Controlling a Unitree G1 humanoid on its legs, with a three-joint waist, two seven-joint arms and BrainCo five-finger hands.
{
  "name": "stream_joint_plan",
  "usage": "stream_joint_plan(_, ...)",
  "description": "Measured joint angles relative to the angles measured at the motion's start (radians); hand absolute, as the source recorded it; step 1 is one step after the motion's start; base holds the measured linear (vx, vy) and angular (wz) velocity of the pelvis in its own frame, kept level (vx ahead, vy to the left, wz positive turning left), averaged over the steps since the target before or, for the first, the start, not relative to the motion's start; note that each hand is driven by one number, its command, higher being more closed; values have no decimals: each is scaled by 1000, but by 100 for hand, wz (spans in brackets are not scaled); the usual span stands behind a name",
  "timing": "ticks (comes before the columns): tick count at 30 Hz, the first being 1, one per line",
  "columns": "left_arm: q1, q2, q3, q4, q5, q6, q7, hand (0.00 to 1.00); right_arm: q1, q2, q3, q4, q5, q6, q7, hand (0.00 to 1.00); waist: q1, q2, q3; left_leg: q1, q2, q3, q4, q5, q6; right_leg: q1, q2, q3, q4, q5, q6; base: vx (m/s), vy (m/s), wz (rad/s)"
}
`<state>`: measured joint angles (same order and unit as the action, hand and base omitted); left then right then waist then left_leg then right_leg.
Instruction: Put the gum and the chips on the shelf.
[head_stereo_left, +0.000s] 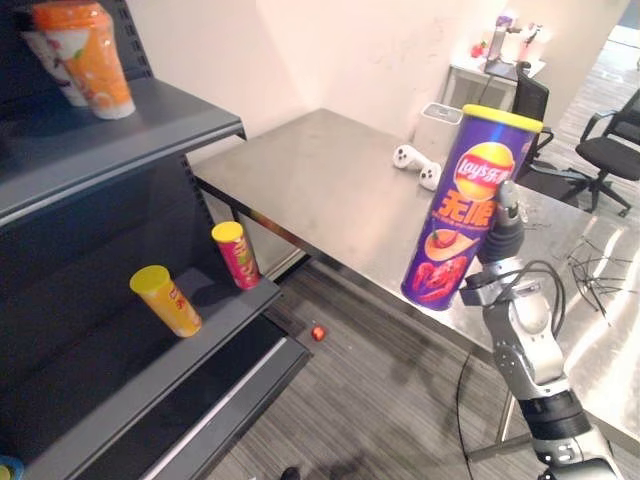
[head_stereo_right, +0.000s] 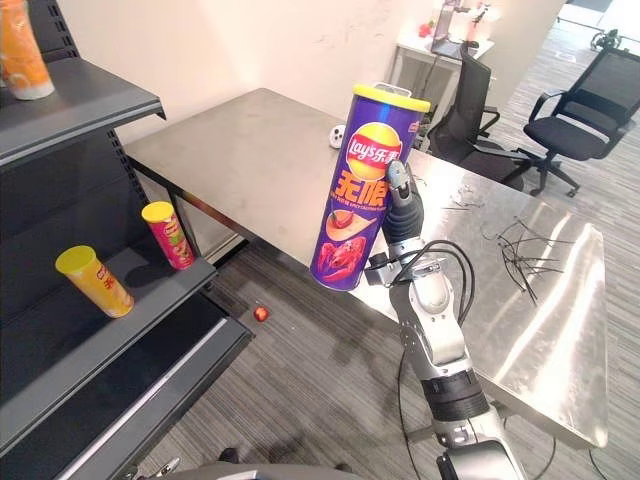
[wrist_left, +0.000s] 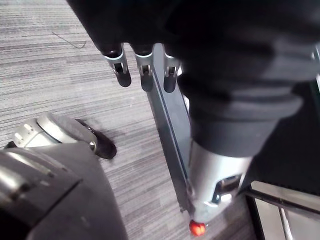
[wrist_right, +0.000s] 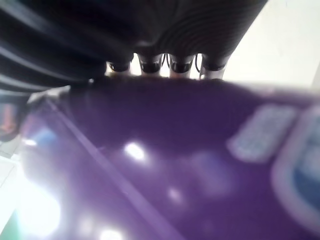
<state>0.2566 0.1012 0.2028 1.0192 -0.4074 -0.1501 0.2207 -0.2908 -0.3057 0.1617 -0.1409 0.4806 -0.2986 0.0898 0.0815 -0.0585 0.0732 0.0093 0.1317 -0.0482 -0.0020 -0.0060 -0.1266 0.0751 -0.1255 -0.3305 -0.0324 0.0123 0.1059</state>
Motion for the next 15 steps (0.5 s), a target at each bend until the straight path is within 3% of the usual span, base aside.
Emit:
stream_joint_plan(1,0,-3,-1,0,-1,-1,1,0,0,0,6,1,0,2,1,100,0,0,0,-13,-1,-15,16,-2,0,-2,-1,-12,11,-6,-1,-44,-21,66)
stream_joint_plan(6,4,-28,-2,4,-13,-2,1,0,-45,22,42,80,-12,12,-16,100,24,57,44,-81,3,-110,70,-13,-3,-3,-6,-113,94,-70,-15,-111,-39,65)
stream_joint_plan(7,12,-36,1,5,-12,-2,2,0,-45,22,43,79,-13,14,-15,100,33,85,57,-95,16,-80,65,-22,20,1,-2,-142,98,-73,-16,-122,-77,76)
stream_joint_plan(8,25,-41,1,5,-11,-2,2,0,-42,21,42,79,-13,16,-17,100,30,88,59,-90,33,8,38,-33,103,13,-13,-177,94,-72,-17,-121,-81,86)
stream_joint_plan(10,39,-42,1,18,-5,-2,-2,0,-24,10,33,78,-13,16,-14,100,9,74,58,-94,49,195,29,-86,213,20,-58,-244,77,-69,-24,-29,6,110)
stream_joint_plan(12,38,-43,0,46,-3,-3,-8,0,14,10,-31,77,-13,13,-4,100,7,68,61,-119,68,343,147,-28,243,17,-118,-303,126,-90,-25,38,97,101)
stream_joint_plan(13,58,-48,1,47,-3,-4,-8,0,45,3,-78,75,-12,11,3,100,3,79,55,-111,66,415,227,71,268,16,-144,-332,182,-119,-8,91,83,117)
stream_joint_plan(14,63,-55,0,42,-3,-8,-8,0,77,-10,-134,74,-9,5,4,100,-16,87,45,-120,31,426,199,127,222,16,-181,-364,219,-147,12,62,80,123)
stream_joint_plan(15,63,-54,0,39,-3,-14,-8,0,88,-17,-154,76,-9,5,4,100,-22,71,43,-124,10,415,162,183,198,16,-200,-380,217,-149,13,8,76,129)
